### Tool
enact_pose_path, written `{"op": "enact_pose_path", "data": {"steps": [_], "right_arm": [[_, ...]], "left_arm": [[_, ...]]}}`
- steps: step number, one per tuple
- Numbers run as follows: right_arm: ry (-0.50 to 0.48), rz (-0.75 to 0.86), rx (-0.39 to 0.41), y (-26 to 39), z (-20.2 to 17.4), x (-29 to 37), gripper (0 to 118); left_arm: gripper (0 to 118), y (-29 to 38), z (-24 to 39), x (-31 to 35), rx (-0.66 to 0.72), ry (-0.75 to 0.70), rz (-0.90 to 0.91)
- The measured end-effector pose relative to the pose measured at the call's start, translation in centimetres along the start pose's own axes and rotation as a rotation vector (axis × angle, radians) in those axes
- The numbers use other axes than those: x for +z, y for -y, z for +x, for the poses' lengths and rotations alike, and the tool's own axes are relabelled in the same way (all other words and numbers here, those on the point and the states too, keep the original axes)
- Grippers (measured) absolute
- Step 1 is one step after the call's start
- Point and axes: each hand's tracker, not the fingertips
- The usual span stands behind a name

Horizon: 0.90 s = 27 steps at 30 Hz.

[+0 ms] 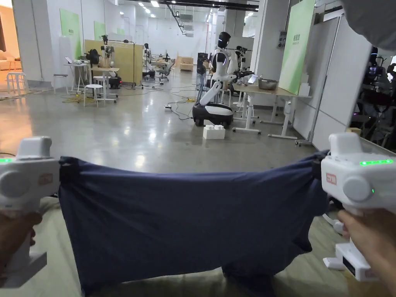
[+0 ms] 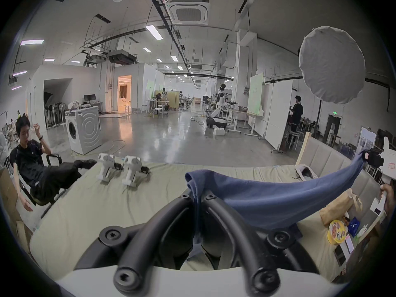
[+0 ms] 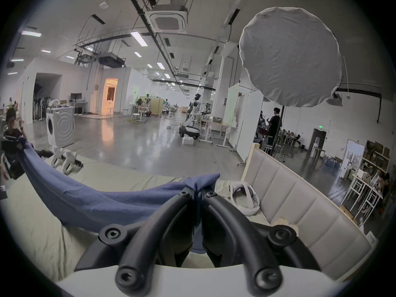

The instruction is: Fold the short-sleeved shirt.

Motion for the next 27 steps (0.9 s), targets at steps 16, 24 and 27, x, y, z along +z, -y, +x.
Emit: {"op": "enact_pose_path", "data": {"steps": [16, 24, 27], "right_arm": [[-0.045, -0.163, 0.018, 13.3, -0.5, 15.6, 7], [-0.076, -0.42, 0.028, 23.5, -1.9, 17.7, 7], [-0.085, -0.505, 0.049, 26.5, -2.4, 16.9, 7]], "left_arm": [[7, 14.9, -2.6, 14.2, -0.023, 0.026, -0.095], [7, 24.2, -2.9, 17.3, 0.055, 0.015, -0.376], [7, 26.8, -2.8, 17.3, 0.063, 0.008, -0.456]]}}
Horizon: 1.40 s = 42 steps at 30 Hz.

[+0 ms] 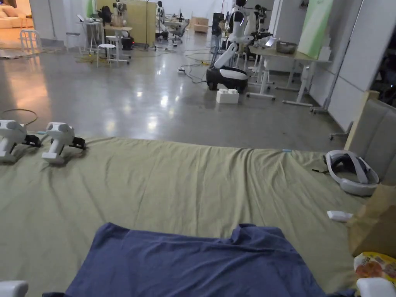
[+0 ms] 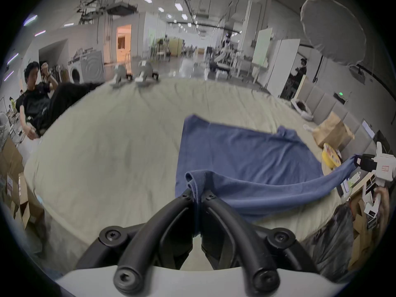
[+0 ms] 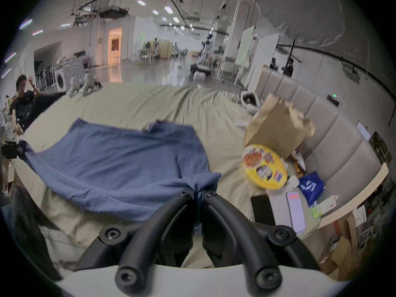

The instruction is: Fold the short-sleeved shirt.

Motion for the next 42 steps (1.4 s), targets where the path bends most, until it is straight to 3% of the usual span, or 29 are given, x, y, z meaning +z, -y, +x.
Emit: {"op": "enact_pose_path", "data": {"steps": [6, 14, 19, 20, 21, 22, 23, 24, 28, 34, 36, 37, 39, 40, 41, 42], "right_arm": [[-0.011, -0.089, 0.014, 2.2, -0.7, -3.1, 7], [-0.016, -0.271, 0.096, 3.9, -1.7, -6.4, 7], [-0.016, -0.326, 0.101, 5.3, -1.7, -6.9, 13], [-0.012, -0.324, 0.095, 5.3, -1.7, -6.7, 17], [-0.01, -0.317, 0.087, 5.3, -1.5, -6.5, 25], [-0.015, -0.308, 0.072, 5.1, -1.3, -6.3, 42], [-0.016, -0.302, 0.053, 4.8, -1.3, -6.2, 57], [-0.016, -0.279, 0.032, 4.4, -1.3, -5.8, 65], [-0.04, -0.1, -0.018, 1.7, -2.1, -3.7, 71], [-0.055, 0.24, -0.11, -1.7, -4.9, -1.5, 69], [-0.027, 0.345, -0.123, -2.4, -6.1, -0.8, 64], [-0.028, 0.408, -0.13, -2.6, -6.6, -0.4, 57], [-0.017, 0.478, -0.13, -3.2, -7.6, 0.0, 36], [-0.006, 0.499, -0.138, -3.5, -8.0, 0.2, 21], [0.0, 0.522, -0.148, -3.6, -8.3, 0.3, 16], [0.009, 0.539, -0.157, -3.7, -8.6, 0.4, 13]], "left_arm": [[7, 2.2, -0.5, -1.3, 0.004, -0.025, -0.099], [8, 3.6, -0.7, -2.9, -0.013, -0.034, -0.236], [24, 3.4, -0.8, -2.2, -0.016, -0.051, -0.274], [33, 3.3, -1.0, -1.8, -0.011, -0.049, -0.271], [54, 3.0, -1.3, -1.3, 0.003, -0.043, -0.264], [71, 2.8, -1.7, -1.0, 0.028, -0.026, -0.232], [70, 2.4, -1.8, -0.5, 0.042, -0.029, -0.211], [70, 1.8, -1.8, -0.1, 0.047, -0.035, -0.174], [71, -0.4, -0.7, 0.6, -0.007, -0.018, -0.011], [71, -3.3, 3.2, -0.3, -0.028, -0.009, 0.216], [71, -3.8, 4.6, -0.4, -0.035, -0.002, 0.291], [69, -4.0, 5.4, -0.4, -0.042, -0.004, 0.329], [55, -4.0, 7.0, -0.1, -0.061, -0.011, 0.392], [29, -4.0, 7.6, 0.1, -0.077, -0.011, 0.418], [17, -4.1, 8.1, 0.1, -0.087, -0.02, 0.437], [17, -3.9, 7.5, -0.9, -0.086, -0.035, 0.44]]}}
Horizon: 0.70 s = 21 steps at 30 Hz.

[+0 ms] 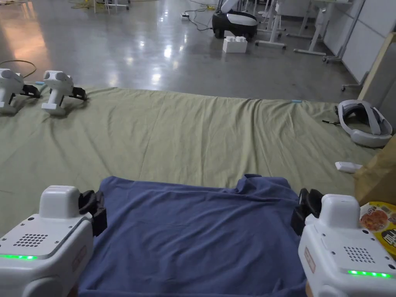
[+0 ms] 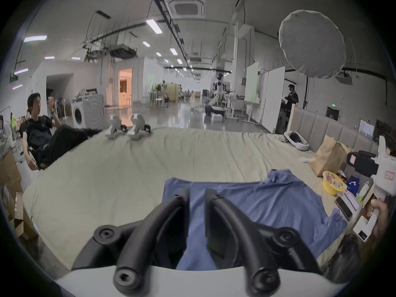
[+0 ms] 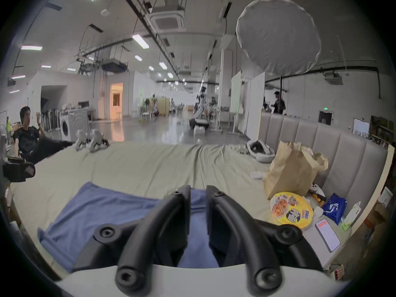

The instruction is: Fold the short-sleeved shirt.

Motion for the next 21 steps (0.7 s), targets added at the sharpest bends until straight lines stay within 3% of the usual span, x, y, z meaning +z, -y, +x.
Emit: {"op": "enact_pose_path", "data": {"steps": [2, 10, 21], "right_arm": [[-0.001, 0.029, -0.01, -0.1, -0.4, -0.1, 6], [0.008, 0.083, 0.024, -0.5, -1.2, 0.4, 3], [-0.021, -0.001, 0.029, 1.1, -0.9, -0.1, 3]], "left_arm": [[3, 0.1, 0.3, 0.2, 0.006, 0.011, 0.042], [1, 0.5, -0.6, 0.9, -0.042, 0.015, 0.052], [2, 5.6, -7.3, 1.8, 0.037, 0.022, -0.394]]}}
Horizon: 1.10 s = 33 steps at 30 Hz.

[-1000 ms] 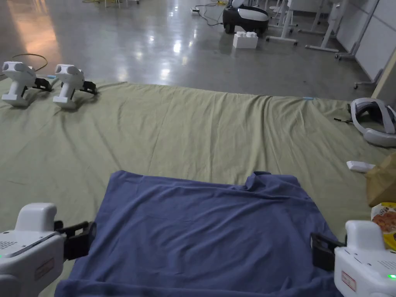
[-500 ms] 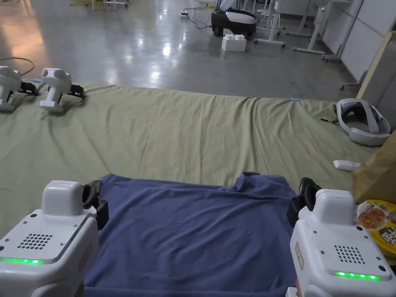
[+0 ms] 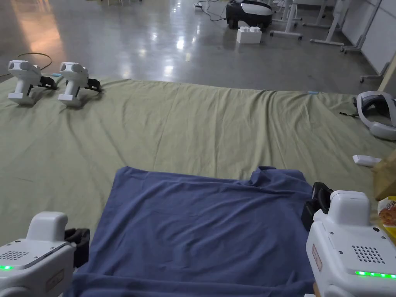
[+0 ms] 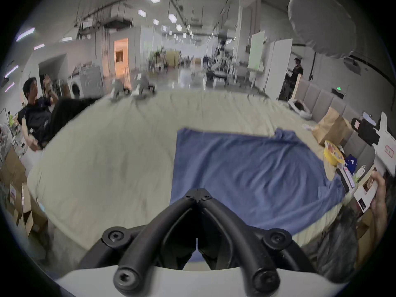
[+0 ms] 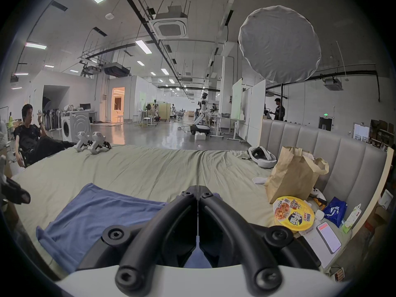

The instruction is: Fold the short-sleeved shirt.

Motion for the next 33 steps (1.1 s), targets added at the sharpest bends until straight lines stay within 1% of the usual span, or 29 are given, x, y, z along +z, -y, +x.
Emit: {"op": "enact_pose_path", "data": {"steps": [3, 4, 5, 6, 7, 9, 10, 11, 14, 17, 20, 22, 23, 24, 25, 27, 28, 30, 33], "right_arm": [[-0.009, -0.028, 0.011, 0.6, -0.2, -0.3, 3], [-0.013, -0.037, 0.011, 0.9, -0.2, -0.4, 3], [-0.016, -0.045, 0.01, 1.1, -0.2, -0.5, 3], [-0.018, -0.054, 0.011, 1.2, -0.3, -0.6, 3], [-0.019, -0.062, 0.014, 1.4, -0.4, -0.7, 3], [-0.022, -0.078, 0.017, 1.9, -0.4, -0.8, 3], [-0.023, -0.085, 0.018, 2.0, -0.4, -0.9, 3], [-0.022, -0.093, 0.019, 2.2, -0.4, -1.0, 3], [-0.021, -0.113, 0.018, 2.6, -0.2, -1.1, 3], [-0.014, -0.13, 0.019, 3.0, 0.1, -1.0, 3], [-0.009, -0.153, 0.024, 3.3, 0.9, -0.8, 3], [-0.003, -0.169, 0.024, 3.4, 1.8, -0.5, 3], [-0.002, -0.184, 0.023, 3.4, 2.2, -0.5, 3], [0.0, -0.206, 0.02, 3.3, 2.8, -0.3, 3], [0.0, -0.224, 0.017, 3.3, 3.4, -0.3, 3], [0.006, -0.28, 0.011, 3.1, 4.8, -0.1, 4], [0.004, -0.294, 0.002, 2.9, 5.6, 0.1, 9], [0.006, -0.339, -0.011, 2.6, 7.3, 0.5, 24], [0.013, -0.451, -0.029, 2.3, 10.0, 1.2, 58]], "left_arm": [[2, 1.4, -2.1, -1.1, 0.039, -0.01, -0.105], [7, 1.7, -2.6, -1.7, 0.055, -0.016, -0.151], [24, 1.9, -3.1, -2.1, 0.068, -0.016, -0.194], [49, 2.0, -3.0, -2.2, 0.092, -0.01, -0.212], [70, 2.1, -2.4, -2.0, 0.114, -0.003, -0.243], [70, 2.5, -2.6, -2.7, 0.129, 0.007, -0.262], [70, 2.7, -2.7, -3.1, 0.136, -0.007, -0.279], [70, 2.6, -2.0, -3.0, 0.128, -0.063, -0.3], [70, 3.2, -1.6, -4.8, 0.114, -0.086, -0.371], [70, 3.9, -1.0, -6.4, 0.121, -0.126, -0.499], [70, 4.0, -0.7, -6.5, 0.126, -0.14, -0.454], [67, 4.0, 0.2, -6.4, 0.075, -0.16, -0.447], [62, 4.2, -0.3, -6.6, 0.053, -0.148, -0.445], [54, 4.3, -0.4, -6.6, 0.041, -0.131, -0.445], [36, 4.1, -0.3, -6.7, 0.035, -0.102, -0.441], [19, 3.9, -0.1, -6.6, 0.036, -0.089, -0.446], [12, 3.9, -0.1, -6.6, 0.045, -0.071, -0.446], [10, 4.0, -0.4, -6.4, 0.06, -0.06, -0.443], [9, 3.7, -0.6, -5.7, 0.068, -0.047, -0.43]]}}
